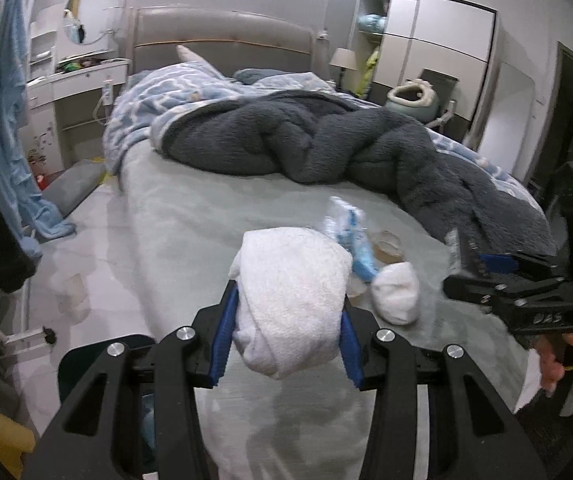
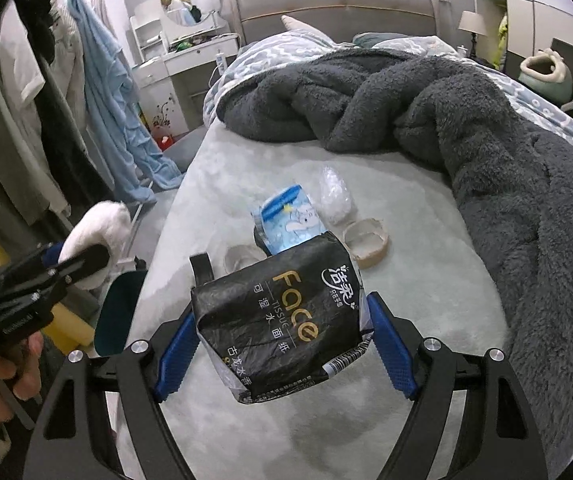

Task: Collect trash
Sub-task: 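Carry the tissue ball and Face packet over the teal wastebasket with both grippers, then open both grippers to drop the tissue ball and packet into the wastebasket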

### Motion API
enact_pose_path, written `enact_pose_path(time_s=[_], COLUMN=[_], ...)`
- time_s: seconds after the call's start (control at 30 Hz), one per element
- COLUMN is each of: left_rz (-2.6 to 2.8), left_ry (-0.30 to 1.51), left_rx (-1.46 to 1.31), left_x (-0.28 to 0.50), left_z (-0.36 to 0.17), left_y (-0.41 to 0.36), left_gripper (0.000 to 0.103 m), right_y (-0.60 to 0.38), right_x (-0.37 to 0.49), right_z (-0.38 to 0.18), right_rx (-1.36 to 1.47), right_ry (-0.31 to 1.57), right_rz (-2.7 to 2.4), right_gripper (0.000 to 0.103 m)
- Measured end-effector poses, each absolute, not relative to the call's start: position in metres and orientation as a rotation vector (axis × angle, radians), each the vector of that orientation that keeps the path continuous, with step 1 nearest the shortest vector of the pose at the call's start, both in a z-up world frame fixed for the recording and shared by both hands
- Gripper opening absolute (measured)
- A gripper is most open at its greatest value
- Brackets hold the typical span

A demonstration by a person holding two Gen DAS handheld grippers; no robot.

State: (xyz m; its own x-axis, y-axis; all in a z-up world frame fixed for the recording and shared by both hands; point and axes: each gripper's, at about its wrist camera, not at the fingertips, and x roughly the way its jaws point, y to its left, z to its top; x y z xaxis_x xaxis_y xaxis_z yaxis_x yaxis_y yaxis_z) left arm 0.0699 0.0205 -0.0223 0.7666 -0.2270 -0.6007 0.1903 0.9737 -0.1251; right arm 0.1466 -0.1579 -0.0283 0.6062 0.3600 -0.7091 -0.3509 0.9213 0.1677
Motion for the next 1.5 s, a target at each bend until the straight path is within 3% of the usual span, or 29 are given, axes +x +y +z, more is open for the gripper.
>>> enact_pose_path(time_s=[1.0,1.5], left_rz=[0.084,0.133], left_ry=[0.976,1.182], left_rx=[-0.093,-0.286], left_x=[0.079,0.076], left_z=[-0.093,-0.148], left_y=[0.149,0.224], left_gripper=[0.049,0.053], right_y=[0.009,0.106], right_x=[0.160,0.172], right_z=[-0.016,-0.064], right_rx=[-0.083,-0.210], right_ry=[0.845,0.953], right_rz=[0.642,0.748], right_gripper=[0.081,0.081])
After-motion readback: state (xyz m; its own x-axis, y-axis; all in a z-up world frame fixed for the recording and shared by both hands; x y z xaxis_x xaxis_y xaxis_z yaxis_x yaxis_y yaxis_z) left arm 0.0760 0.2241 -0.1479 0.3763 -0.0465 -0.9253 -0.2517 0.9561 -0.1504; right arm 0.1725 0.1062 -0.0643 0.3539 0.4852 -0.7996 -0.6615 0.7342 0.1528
